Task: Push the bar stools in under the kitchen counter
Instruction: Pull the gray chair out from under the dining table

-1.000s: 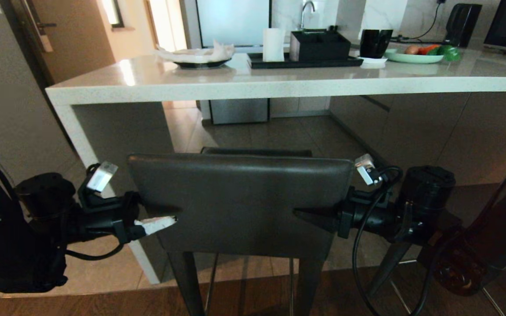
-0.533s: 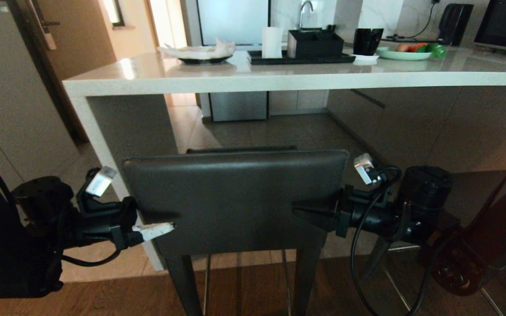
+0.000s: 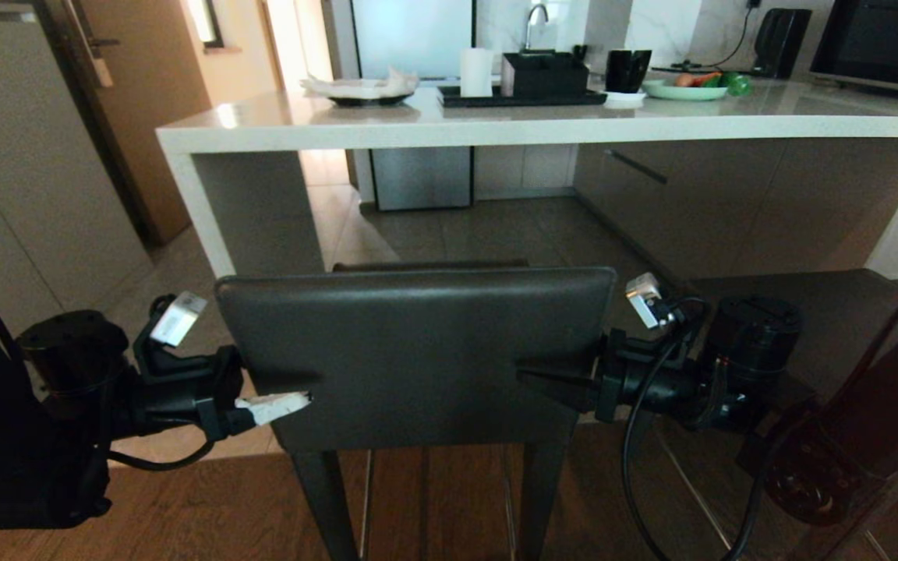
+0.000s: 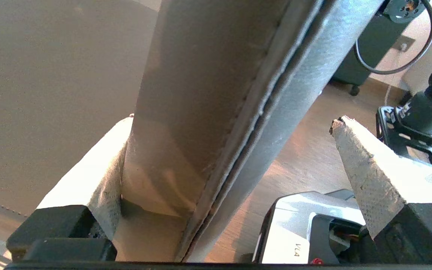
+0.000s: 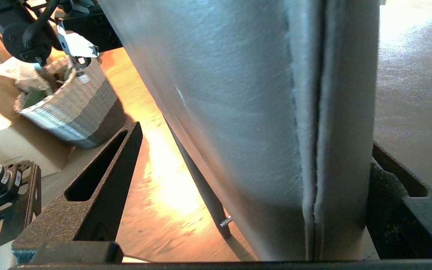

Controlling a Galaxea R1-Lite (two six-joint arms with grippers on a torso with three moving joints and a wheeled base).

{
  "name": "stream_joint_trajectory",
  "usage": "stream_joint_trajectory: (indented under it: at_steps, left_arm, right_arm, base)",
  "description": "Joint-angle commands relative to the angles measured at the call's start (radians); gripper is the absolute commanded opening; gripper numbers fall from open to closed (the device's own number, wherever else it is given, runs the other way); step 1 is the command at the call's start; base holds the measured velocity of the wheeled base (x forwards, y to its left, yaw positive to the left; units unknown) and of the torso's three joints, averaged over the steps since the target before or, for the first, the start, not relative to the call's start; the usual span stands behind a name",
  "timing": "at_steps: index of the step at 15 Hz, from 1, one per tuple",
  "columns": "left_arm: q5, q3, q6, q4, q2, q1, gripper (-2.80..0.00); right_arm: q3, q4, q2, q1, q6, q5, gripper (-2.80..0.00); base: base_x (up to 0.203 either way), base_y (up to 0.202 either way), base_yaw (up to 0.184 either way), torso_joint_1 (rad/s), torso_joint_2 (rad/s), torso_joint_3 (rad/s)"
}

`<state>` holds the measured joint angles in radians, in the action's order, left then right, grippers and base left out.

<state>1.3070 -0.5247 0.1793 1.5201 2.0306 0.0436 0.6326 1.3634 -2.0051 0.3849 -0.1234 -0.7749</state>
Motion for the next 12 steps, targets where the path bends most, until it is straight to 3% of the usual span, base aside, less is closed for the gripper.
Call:
stream_joint_trajectory:
  at_steps: [1,7,12]
  left_arm:
    - [0.009,0.011,0.002,0.010,-0.009,-0.004,0.00]
    - [-0.015,0.012,0.002,0.010,-0.009,-0.004,0.00]
    - [-0.037,0.030,0.002,0.010,-0.016,0.012,0.00]
  right_arm:
    - [0.001,0.008,0.000,0.002,-0.001,-0.005,0.00]
    - [-0.001,0.008,0.000,0.002,-0.001,-0.005,0.00]
    - [-0.009,0.008,0.009,-0.002,0.000,-0.004,0.00]
  base:
    - [-0.199,0.000,-0.002,0.005,0.00,0.000]
    - [-0.189,0.000,-0.002,0.004,0.00,0.003]
    - [-0.013,0.000,0.000,-0.002,0.00,0.000]
